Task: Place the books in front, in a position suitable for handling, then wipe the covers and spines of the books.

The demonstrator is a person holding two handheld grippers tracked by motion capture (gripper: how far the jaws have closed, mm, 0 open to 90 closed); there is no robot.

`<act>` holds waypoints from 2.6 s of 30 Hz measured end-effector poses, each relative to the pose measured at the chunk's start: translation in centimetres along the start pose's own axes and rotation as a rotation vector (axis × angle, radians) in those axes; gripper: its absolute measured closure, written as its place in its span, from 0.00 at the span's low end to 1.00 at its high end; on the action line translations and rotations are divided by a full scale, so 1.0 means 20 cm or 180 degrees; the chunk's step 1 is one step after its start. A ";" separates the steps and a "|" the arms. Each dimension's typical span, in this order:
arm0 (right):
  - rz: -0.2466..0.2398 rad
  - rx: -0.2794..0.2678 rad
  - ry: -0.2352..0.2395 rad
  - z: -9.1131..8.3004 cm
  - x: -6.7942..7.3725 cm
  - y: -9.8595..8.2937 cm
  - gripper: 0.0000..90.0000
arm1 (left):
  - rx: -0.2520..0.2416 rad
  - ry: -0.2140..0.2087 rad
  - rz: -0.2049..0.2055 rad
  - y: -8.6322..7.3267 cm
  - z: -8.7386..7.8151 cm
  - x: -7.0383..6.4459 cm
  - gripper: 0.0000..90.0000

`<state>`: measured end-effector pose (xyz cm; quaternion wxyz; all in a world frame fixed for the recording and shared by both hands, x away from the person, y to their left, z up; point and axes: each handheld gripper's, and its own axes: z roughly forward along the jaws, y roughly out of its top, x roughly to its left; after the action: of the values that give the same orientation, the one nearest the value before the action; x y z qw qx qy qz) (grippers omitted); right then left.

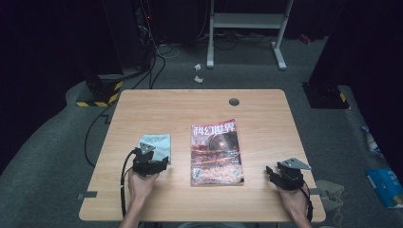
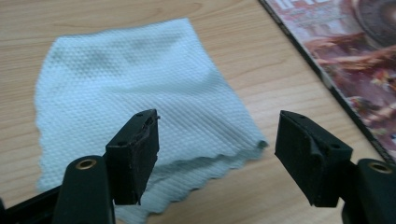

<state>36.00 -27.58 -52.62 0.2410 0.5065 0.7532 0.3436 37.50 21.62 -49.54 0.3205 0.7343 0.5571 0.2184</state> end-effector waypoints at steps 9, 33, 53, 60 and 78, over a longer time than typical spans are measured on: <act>0.0021 -0.0064 -0.0032 0.01 -0.02 -0.01 0.49 | 0.0203 0.0156 -0.0076 0.03 0.09 0.07 0.32; 0.0018 -0.0092 -0.0026 0.01 -0.02 -0.01 0.50 | 0.0214 0.0130 -0.0078 0.02 0.12 0.11 0.89; 0.0023 -0.0107 -0.0013 0.01 -0.02 -0.02 0.50 | 0.0017 -0.0218 -0.0030 0.09 0.01 0.05 0.92; 0.0032 -0.0110 -0.0013 0.01 -0.02 -0.02 0.50 | -0.0038 -0.0403 0.0032 0.14 -0.03 0.00 0.92; 0.0071 -0.0128 -0.0001 0.01 -0.03 -0.02 0.50 | -0.0075 -0.0981 0.0364 0.32 -0.05 -0.27 0.92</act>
<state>36.06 -28.11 -53.01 0.2474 0.5099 0.7405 0.3612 39.61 15.57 -44.05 0.3978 0.7858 0.4561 0.1277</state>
